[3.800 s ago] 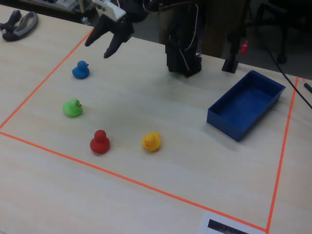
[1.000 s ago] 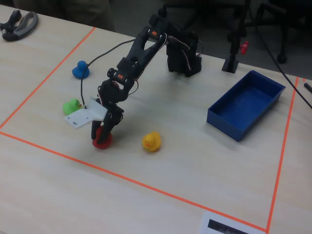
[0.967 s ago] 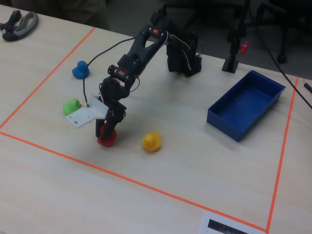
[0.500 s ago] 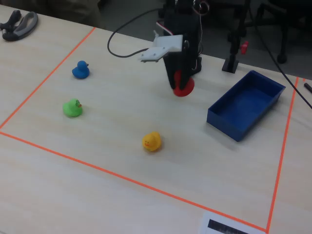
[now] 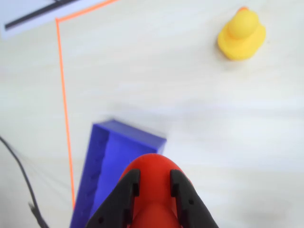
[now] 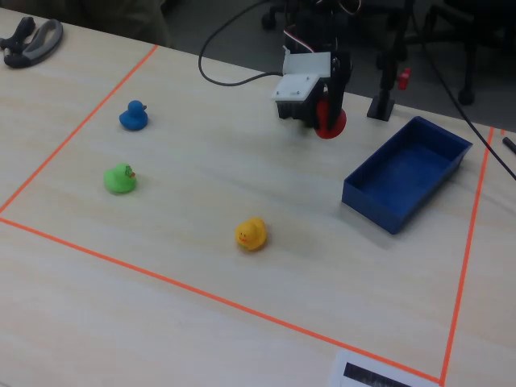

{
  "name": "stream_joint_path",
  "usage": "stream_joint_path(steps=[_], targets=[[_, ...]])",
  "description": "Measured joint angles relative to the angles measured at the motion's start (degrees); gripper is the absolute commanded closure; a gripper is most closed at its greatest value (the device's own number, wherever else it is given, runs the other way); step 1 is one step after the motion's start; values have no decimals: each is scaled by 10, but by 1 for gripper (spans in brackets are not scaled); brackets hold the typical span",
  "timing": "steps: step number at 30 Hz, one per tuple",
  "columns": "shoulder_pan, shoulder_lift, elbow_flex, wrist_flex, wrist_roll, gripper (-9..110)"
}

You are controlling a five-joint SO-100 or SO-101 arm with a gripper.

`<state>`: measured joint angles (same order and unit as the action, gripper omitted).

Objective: Grasp red duck and put it into box.

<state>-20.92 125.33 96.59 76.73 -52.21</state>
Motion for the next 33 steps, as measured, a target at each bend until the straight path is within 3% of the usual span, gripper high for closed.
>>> stream_joint_path(steps=[13,33], targets=[[-33,78,98,-14,-4,101],[-167,-359,-173,-57,8,101]])
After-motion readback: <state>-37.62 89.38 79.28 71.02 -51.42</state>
